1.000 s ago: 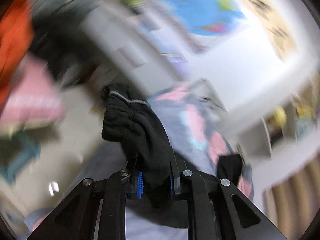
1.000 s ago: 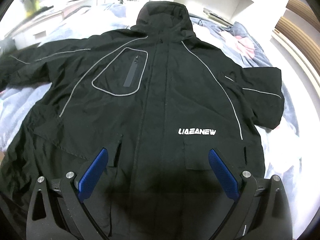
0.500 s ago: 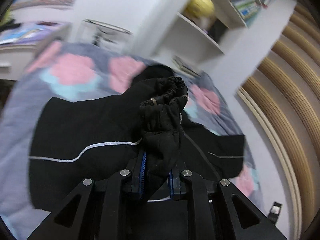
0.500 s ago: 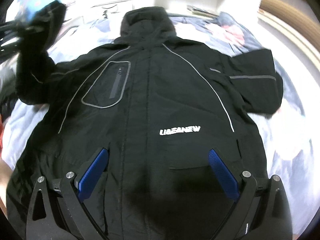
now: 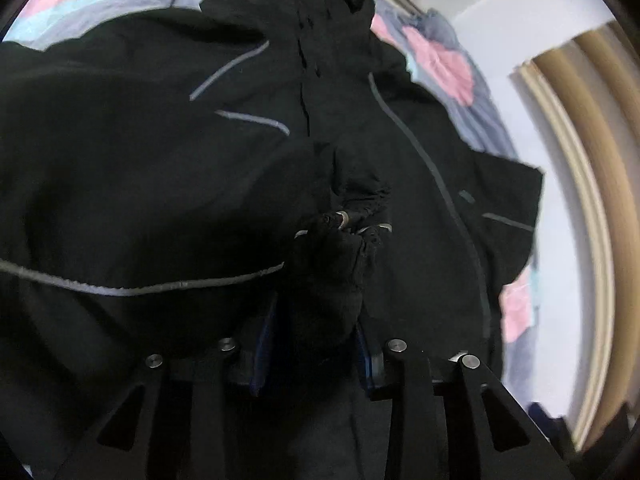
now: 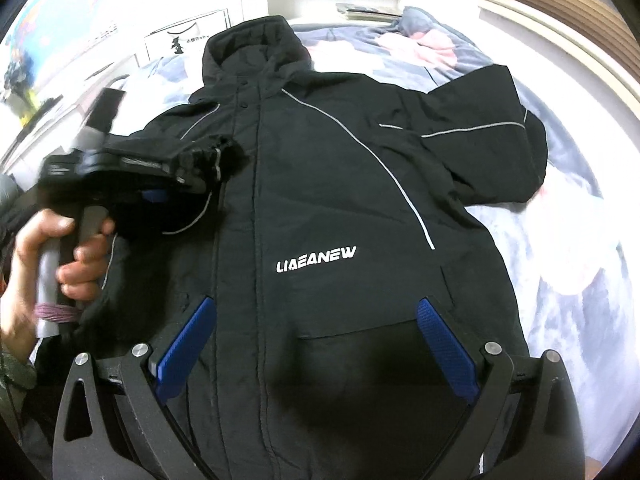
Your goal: Fold large clothes
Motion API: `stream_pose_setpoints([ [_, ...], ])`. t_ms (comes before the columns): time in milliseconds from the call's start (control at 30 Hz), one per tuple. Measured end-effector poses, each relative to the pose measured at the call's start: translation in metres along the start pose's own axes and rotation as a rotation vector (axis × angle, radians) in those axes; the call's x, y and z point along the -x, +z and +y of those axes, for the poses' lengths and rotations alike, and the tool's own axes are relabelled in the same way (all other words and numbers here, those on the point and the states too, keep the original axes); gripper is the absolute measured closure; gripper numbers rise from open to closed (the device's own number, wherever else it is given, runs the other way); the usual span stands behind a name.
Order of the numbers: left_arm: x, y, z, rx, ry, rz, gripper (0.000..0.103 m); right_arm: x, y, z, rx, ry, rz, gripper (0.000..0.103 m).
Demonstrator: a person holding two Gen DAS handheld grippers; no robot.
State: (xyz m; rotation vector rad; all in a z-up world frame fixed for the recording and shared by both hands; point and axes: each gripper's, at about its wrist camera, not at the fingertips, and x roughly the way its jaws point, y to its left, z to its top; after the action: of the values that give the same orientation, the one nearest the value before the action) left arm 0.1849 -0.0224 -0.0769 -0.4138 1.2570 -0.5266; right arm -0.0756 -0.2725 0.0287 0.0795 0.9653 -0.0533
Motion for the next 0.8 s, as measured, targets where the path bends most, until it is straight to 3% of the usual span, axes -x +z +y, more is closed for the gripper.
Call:
stream_pose_setpoints([
  [67, 0.025, 0.003, -0.010, 0.011, -0.049, 0.009, 0.058, -0.004, 0.003, 0.001, -0.002, 0.009, 0.012, 0.002],
  [133, 0.064, 0.008, -0.024, -0.025, -0.109, -0.031, 0.053, -0.006, 0.013, 0.006, 0.004, 0.035, 0.027, 0.002],
  [200, 0.107, 0.007, -0.039, -0.091, -0.136, -0.096, 0.029, -0.003, 0.030, 0.015, 0.018, 0.077, 0.020, 0.002],
  [267, 0.145, 0.003, -0.041, -0.120, -0.159, -0.210, 0.022, -0.001, 0.049, 0.025, 0.042, 0.106, -0.001, 0.002],
  [333, 0.170, -0.004, -0.027, -0.098, -0.153, -0.333, 0.022, -0.005, 0.070, 0.033, 0.045, 0.135, -0.015, 0.002],
  [400, 0.174, -0.008, -0.005, -0.044, -0.103, -0.391, 0.022, -0.020, 0.092, 0.040, 0.022, 0.182, -0.017, 0.002],
  [533, 0.162, -0.008, 0.031, 0.023, -0.030, -0.394, 0.023, -0.068, 0.108, 0.048, -0.038, 0.245, 0.052, 0.007],
  [600, 0.161, -0.004, 0.038, 0.034, 0.011, -0.407, 0.023, -0.099, 0.111, 0.055, -0.061, 0.260, 0.124, 0.024],
  [633, 0.161, -0.002, 0.040, 0.029, 0.016, -0.414, 0.023, -0.111, 0.111, 0.058, -0.076, 0.280, 0.157, 0.026],
  [800, 0.159, 0.011, 0.050, 0.028, 0.005, -0.439, 0.023, -0.151, 0.112, 0.067, -0.132, 0.309, 0.235, 0.026],
])
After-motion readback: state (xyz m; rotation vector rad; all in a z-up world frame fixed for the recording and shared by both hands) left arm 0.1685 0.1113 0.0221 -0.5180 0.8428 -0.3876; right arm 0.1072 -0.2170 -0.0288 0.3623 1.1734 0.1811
